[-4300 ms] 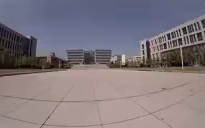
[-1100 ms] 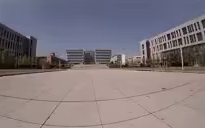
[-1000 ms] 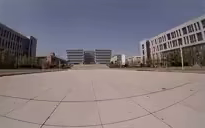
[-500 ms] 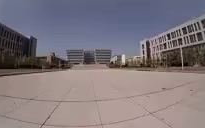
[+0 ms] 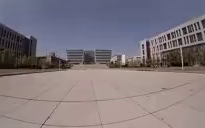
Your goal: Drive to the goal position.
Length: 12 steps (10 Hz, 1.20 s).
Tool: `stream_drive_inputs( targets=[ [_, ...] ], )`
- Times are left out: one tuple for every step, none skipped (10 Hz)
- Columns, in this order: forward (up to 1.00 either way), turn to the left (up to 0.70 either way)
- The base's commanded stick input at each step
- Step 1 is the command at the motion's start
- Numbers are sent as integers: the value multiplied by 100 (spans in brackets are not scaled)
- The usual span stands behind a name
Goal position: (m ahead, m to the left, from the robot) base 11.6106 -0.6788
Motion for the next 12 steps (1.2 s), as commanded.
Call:
stream_drive_inputs(
  targets=[
    [4, 0],
    [4, 0],
    [4, 0],
    [4, 0],
    [4, 0],
    [4, 0],
    [4, 0],
    [4, 0],
    [4, 0],
    [4, 0],
    [4, 0],
    [4, 0]
  ],
)
